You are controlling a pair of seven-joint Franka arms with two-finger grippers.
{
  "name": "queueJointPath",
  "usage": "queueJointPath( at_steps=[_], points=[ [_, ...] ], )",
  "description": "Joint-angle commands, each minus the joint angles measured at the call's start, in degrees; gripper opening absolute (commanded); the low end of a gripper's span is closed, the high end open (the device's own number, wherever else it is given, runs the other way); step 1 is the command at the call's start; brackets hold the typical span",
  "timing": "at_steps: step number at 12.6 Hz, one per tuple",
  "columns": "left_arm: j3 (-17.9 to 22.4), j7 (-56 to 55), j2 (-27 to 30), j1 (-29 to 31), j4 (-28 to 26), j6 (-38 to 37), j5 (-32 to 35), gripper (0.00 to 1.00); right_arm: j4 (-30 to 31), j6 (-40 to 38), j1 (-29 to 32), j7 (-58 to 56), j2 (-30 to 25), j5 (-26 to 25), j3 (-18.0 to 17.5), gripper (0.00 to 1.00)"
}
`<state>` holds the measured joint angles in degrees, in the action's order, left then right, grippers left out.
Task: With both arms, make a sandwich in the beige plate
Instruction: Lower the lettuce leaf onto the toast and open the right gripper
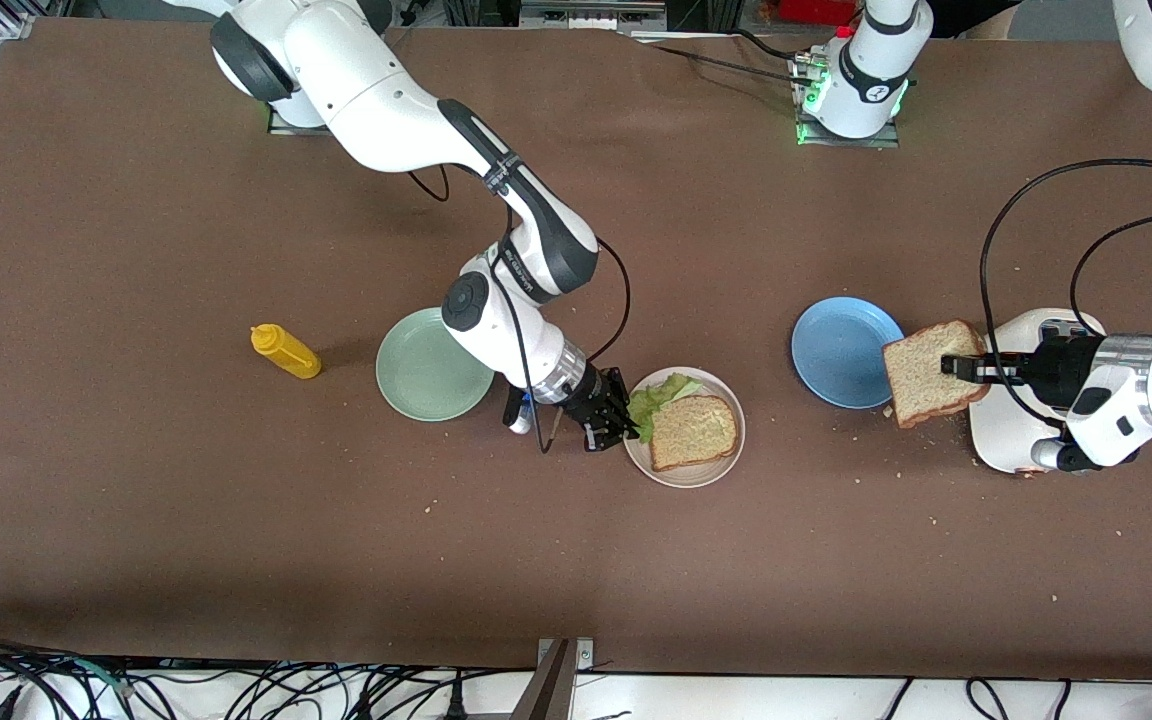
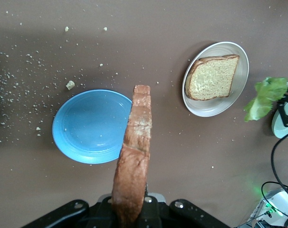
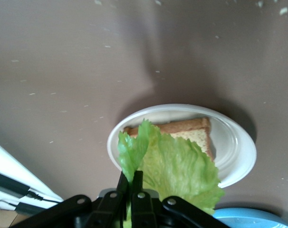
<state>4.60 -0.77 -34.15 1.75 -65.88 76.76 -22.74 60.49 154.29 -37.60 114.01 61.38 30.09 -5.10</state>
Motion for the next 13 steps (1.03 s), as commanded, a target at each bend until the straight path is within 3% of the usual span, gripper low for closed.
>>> queueJointPath(
  at_steps=[1,13],
  points=[
    [0.1,-0.5,-0.2,0.0,0.9,-0.1,-0.7,0.0,-4.2,3.1,1.5,3.3,3.0,1.3,-3.2,0.0],
    [0.1,-0.5,-0.2,0.0,0.9,-0.1,-0.7,0.0,-4.4,4.4,-1.2,-0.1,5.8,0.0,-2.5,0.0]
  ],
)
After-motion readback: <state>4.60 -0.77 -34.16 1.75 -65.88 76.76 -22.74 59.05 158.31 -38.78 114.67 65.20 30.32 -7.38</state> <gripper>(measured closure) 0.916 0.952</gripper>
